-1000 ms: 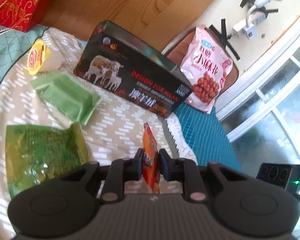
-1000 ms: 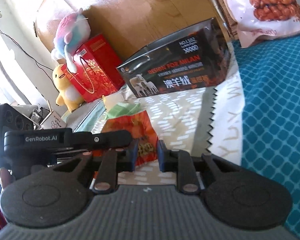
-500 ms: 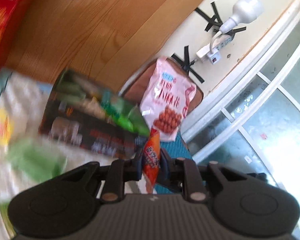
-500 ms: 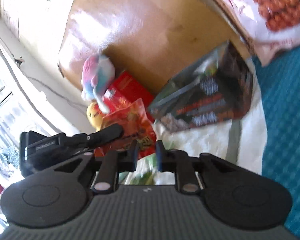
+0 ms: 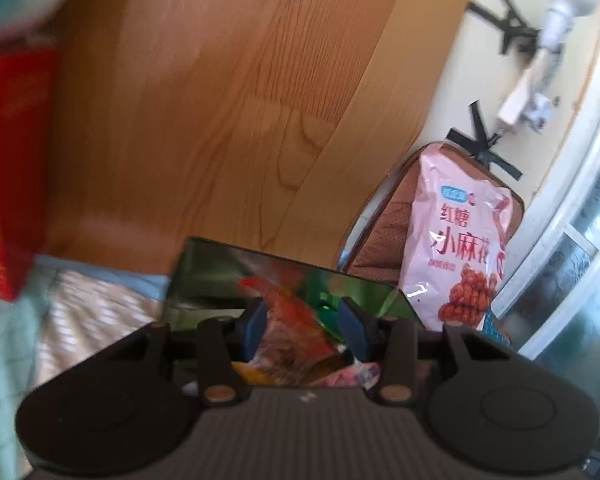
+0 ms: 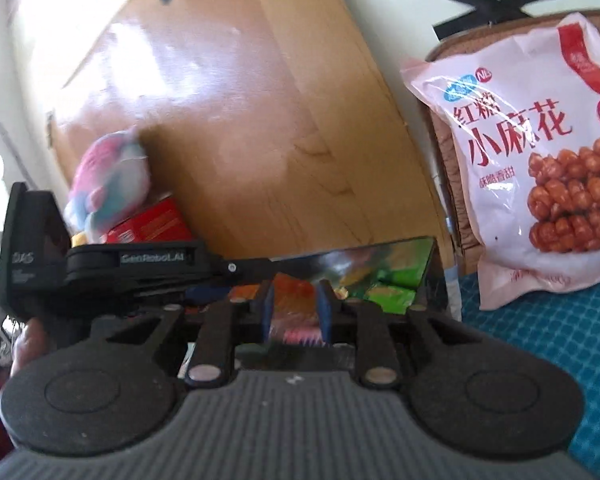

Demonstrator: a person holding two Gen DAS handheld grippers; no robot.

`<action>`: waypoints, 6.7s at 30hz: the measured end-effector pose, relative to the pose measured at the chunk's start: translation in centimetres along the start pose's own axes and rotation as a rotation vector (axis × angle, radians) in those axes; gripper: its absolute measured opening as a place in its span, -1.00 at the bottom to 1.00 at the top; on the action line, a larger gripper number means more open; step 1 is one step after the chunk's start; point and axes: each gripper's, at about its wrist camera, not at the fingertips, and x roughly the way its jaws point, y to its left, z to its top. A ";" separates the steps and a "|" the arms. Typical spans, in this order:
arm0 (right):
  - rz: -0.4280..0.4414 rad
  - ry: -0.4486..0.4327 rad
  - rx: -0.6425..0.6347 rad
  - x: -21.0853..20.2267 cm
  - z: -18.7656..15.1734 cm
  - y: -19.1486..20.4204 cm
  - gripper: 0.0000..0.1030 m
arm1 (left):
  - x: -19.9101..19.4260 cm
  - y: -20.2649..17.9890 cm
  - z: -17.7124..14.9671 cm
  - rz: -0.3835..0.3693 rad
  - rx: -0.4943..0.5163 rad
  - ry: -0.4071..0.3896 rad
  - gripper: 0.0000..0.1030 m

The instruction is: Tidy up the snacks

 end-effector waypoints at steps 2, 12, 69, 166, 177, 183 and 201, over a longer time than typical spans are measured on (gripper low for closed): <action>0.025 0.001 -0.017 -1.3 -1.0 0.7 -0.43 | -2.9 0.9 -0.4 0.021 0.018 -0.054 -0.20; 0.114 0.227 -0.140 1.1 -5.4 5.9 -0.31 | -10.5 7.4 -4.7 0.243 -0.043 -0.022 -0.20; -0.056 0.279 -0.354 -7.7 -12.0 7.3 -0.04 | -9.4 -3.9 -15.4 0.097 0.020 0.202 -0.31; -0.356 -0.333 -0.451 -12.7 -11.8 6.9 0.98 | -16.6 -5.4 -19.6 0.461 0.179 -0.323 1.00; -0.341 -0.337 -0.462 -13.1 -11.9 7.2 1.00 | -17.0 -6.8 -20.2 0.539 0.247 -0.394 1.00; -0.341 -0.335 -0.458 -13.0 -11.9 7.2 1.00 | -16.9 -7.0 -20.2 0.564 0.256 -0.395 1.00; -0.330 -0.326 -0.440 -13.0 -11.7 6.9 1.00 | -16.7 -5.6 -19.6 0.550 0.188 -0.345 1.00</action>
